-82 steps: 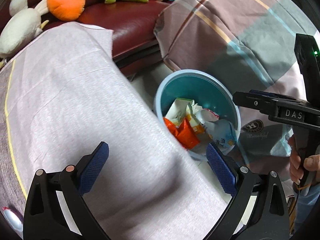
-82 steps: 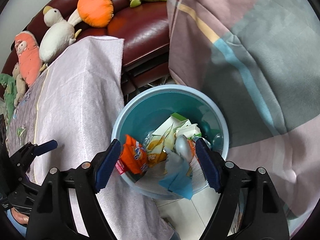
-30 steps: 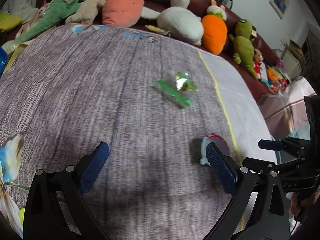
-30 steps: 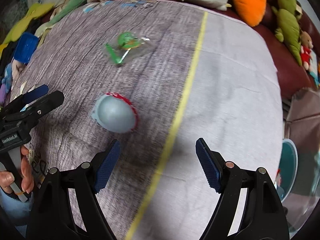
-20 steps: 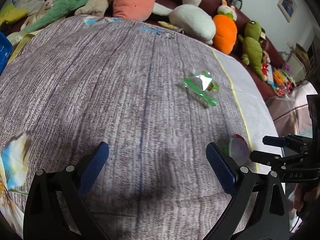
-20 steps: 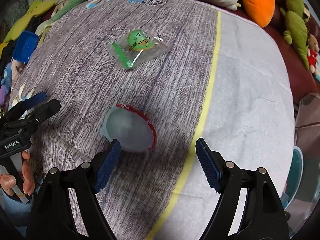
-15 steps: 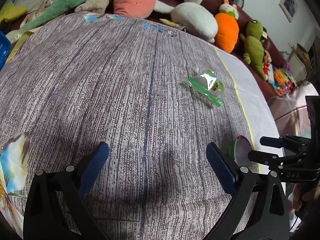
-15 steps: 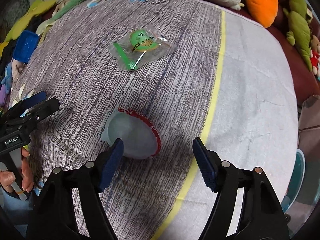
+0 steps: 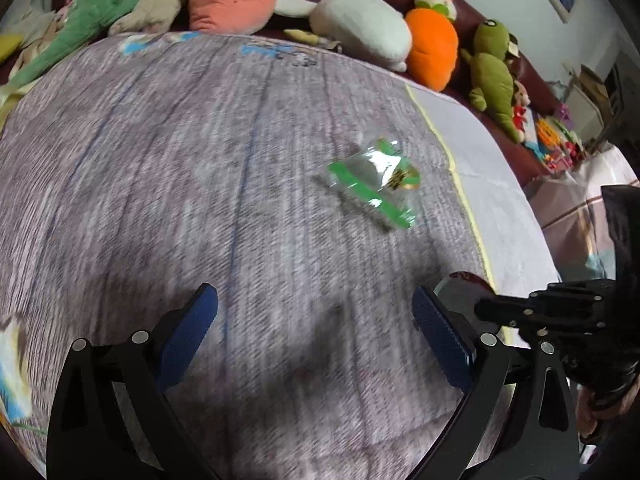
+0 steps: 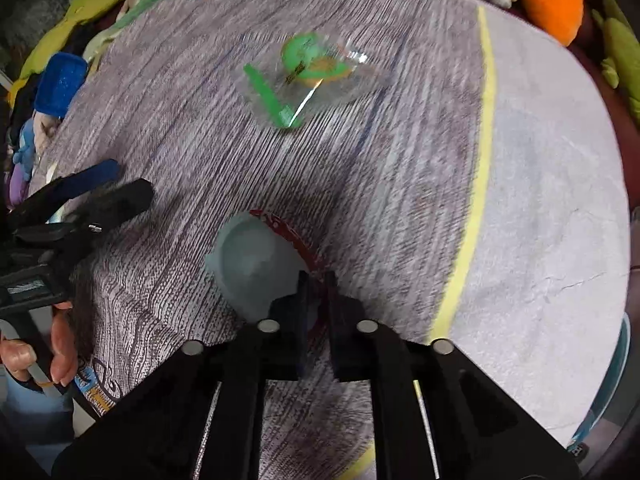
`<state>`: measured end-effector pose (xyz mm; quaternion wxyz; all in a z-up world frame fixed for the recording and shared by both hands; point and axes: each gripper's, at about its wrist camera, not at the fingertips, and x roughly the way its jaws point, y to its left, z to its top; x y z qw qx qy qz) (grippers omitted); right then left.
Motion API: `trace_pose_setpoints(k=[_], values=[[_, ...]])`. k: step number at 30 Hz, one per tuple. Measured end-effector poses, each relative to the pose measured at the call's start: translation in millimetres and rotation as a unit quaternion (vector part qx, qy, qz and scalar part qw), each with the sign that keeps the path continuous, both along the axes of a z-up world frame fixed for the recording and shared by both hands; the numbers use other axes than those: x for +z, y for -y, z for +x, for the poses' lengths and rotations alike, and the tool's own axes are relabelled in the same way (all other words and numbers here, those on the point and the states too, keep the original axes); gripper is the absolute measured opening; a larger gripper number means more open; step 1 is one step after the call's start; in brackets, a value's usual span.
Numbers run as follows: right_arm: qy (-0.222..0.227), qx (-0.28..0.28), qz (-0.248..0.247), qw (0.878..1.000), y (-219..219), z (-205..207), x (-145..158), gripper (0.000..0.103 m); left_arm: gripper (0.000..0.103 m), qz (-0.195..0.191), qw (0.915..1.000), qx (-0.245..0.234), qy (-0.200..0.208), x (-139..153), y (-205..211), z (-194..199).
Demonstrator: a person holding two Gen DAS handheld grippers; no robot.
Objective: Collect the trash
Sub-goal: 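Grasp the other capsule half with the right tool while the left tool grasps the green-wrapped candy, then carry the candy and capsule half to the teal bin and open the left tool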
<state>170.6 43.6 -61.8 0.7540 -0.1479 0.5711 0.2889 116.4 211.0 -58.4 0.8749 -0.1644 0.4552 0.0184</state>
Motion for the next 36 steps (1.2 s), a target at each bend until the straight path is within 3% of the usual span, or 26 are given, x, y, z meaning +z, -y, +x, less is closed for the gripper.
trace_pose_setpoints(k=[10, 17, 20, 22, 24, 29, 36], values=[[0.022, -0.072, 0.015, 0.997, 59, 40, 21, 0.004, 0.098, 0.063, 0.9925, -0.105, 0.003, 23, 37, 81], [0.015, -0.104, 0.033, 0.994, 85, 65, 21, 0.004, 0.098, 0.118, 0.9806, -0.153, -0.032, 3, 63, 120], [0.01, -0.112, 0.038, 0.993, 93, 70, 16, 0.004, 0.098, 0.118, 0.9798, -0.156, -0.042, -7, 62, 133], [0.005, -0.118, 0.043, 0.992, 100, 74, 13, 0.004, 0.094, 0.115, 0.9801, -0.156, -0.044, -12, 61, 137], [0.002, -0.12, 0.044, 0.992, 104, 73, 9, 0.004, 0.065, 0.113, 0.98, -0.155, -0.051, -18, 62, 140], [-0.002, -0.126, 0.051, 0.991, 114, 75, 5, 0.004, 0.058, 0.113, 0.9834, -0.133, -0.049, -17, 63, 136], [0.005, -0.14, 0.064, 0.988, 136, 70, 11, 0.004, 0.058, 0.1, 0.9861, -0.126, -0.04, 0, 83, 118]])
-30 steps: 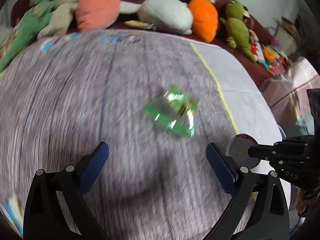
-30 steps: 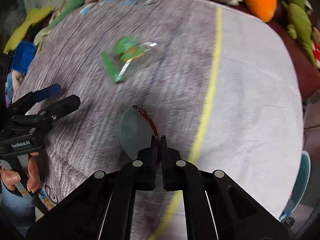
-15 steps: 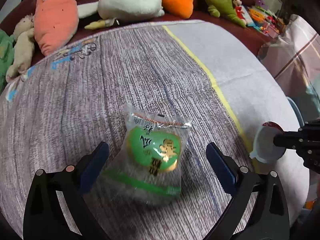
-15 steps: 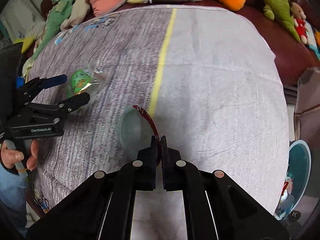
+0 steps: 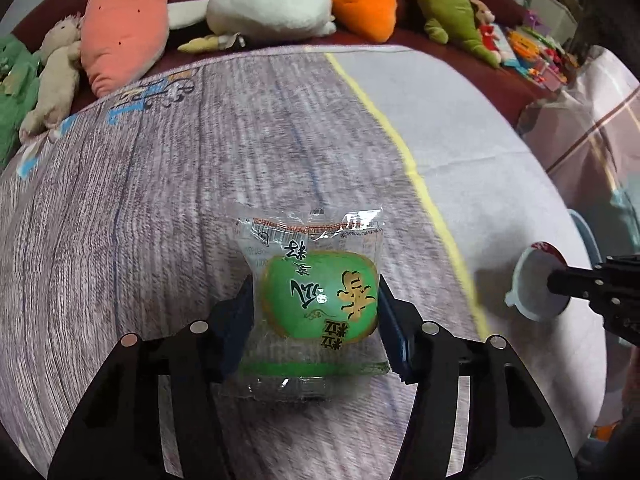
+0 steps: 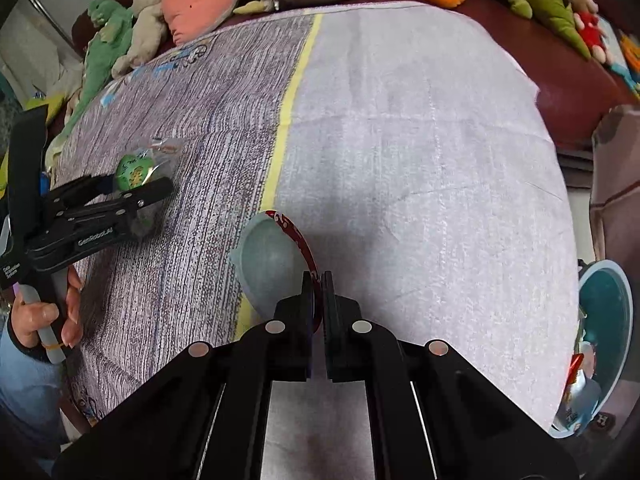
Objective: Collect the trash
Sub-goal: 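Carry the candy and capsule half to the teal bin and open the left tool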
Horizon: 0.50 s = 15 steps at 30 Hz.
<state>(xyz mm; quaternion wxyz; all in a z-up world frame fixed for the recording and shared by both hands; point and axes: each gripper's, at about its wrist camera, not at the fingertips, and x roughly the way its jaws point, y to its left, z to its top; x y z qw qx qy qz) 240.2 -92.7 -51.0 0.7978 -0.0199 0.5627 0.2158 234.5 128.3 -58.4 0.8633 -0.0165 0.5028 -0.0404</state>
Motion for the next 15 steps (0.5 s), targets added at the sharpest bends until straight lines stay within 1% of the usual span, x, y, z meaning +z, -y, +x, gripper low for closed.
trace_pose_setpoints(k=[8, 15], values=[[0.017, -0.03, 0.013, 0.999, 46, -15, 16, 0.004, 0.058, -0.014, 0.9993, -0.034, 0.01, 21, 58, -17], [0.034, -0.075, 0.029, 0.996, 113, -29, 30, 0.004, 0.058, -0.02, 0.9961, -0.085, 0.011, 32, 134, -27]])
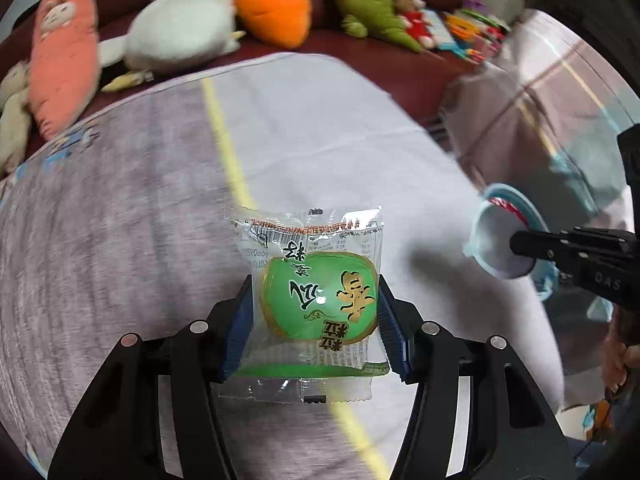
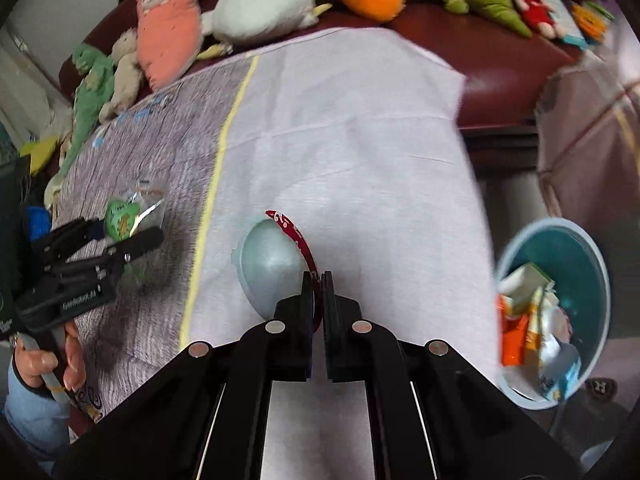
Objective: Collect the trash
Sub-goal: 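Carry the candy and capsule half to the teal bin and open the left tool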
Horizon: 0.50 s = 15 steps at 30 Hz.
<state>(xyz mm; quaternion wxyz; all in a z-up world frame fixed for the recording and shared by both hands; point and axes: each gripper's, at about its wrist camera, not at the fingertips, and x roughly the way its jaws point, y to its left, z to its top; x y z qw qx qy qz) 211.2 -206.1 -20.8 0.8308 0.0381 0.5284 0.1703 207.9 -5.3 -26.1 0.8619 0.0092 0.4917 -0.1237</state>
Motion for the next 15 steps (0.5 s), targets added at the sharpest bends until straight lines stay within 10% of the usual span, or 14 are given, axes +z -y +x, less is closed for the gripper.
trace_pose_setpoints(k=[15], values=[[0.028, -0.103, 0.031, 0.994, 148, -31, 8, 0.004, 0.058, 0.004, 0.9949, -0.101, -0.008, 6, 148, -17]])
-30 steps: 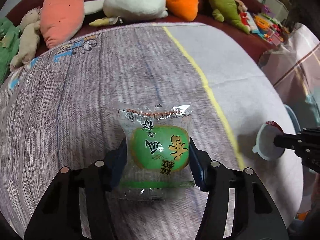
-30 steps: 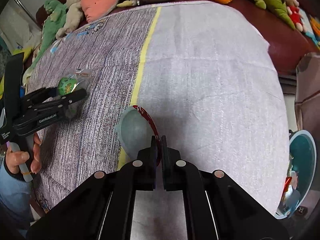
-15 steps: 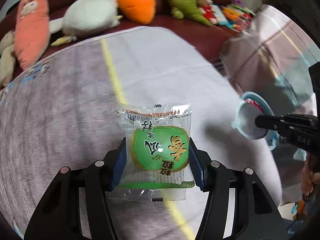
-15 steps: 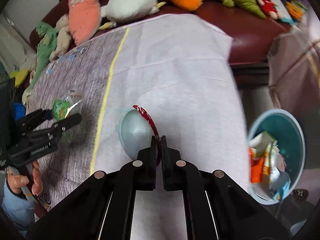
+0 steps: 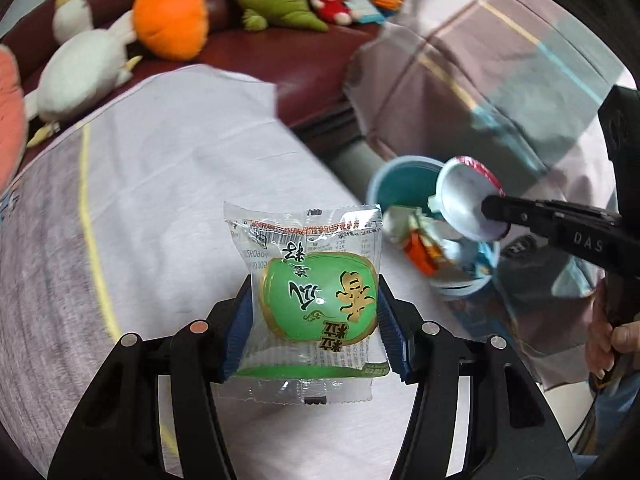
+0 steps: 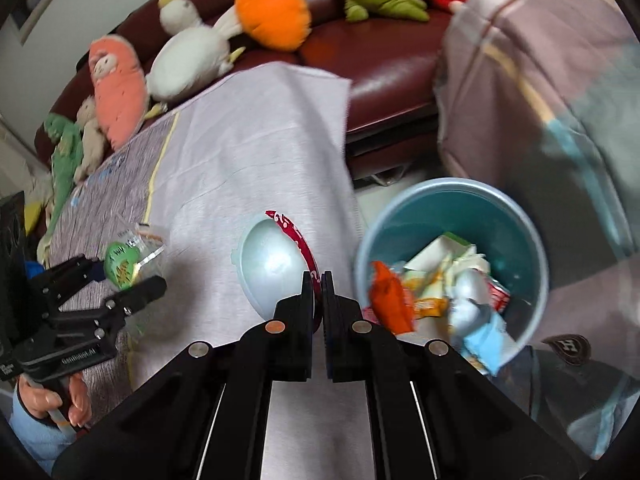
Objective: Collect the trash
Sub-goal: 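Carry the candy and capsule half to the teal bin and open the left tool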
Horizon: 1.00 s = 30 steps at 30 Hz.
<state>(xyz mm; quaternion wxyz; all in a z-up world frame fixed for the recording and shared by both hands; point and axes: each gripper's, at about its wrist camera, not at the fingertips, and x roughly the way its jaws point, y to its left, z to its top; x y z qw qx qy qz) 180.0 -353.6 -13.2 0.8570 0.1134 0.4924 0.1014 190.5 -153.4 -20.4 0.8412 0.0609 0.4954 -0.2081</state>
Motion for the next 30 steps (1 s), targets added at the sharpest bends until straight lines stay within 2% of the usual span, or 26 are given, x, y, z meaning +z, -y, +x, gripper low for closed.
trace_pose_setpoints(k=[8, 15, 25, 28, 30], values=[[0.013, -0.059, 0.011, 0.998, 67, -17, -1, 0.004, 0.058, 0.005, 0.9987, -0.048, -0.012, -12, 75, 1], [0.009, -0.094, 0.016, 0.995, 110, -26, -9, 0.004, 0.058, 0.014, 0.9956, -0.088, -0.029, -31, 124, 2], [-0.005, -0.119, 0.018, 0.993, 142, -23, -22, 0.004, 0.059, 0.012, 0.9924, -0.11, -0.052, -55, 164, 21], [-0.01, -0.124, 0.016, 0.992, 150, -21, -26, 0.004, 0.063, 0.01, 0.9924, -0.111, -0.054, -59, 170, 25], [-0.012, -0.126, 0.015, 0.992, 153, -20, -27, 0.004, 0.082, 0.013, 0.9927, -0.106, -0.057, -63, 173, 29]])
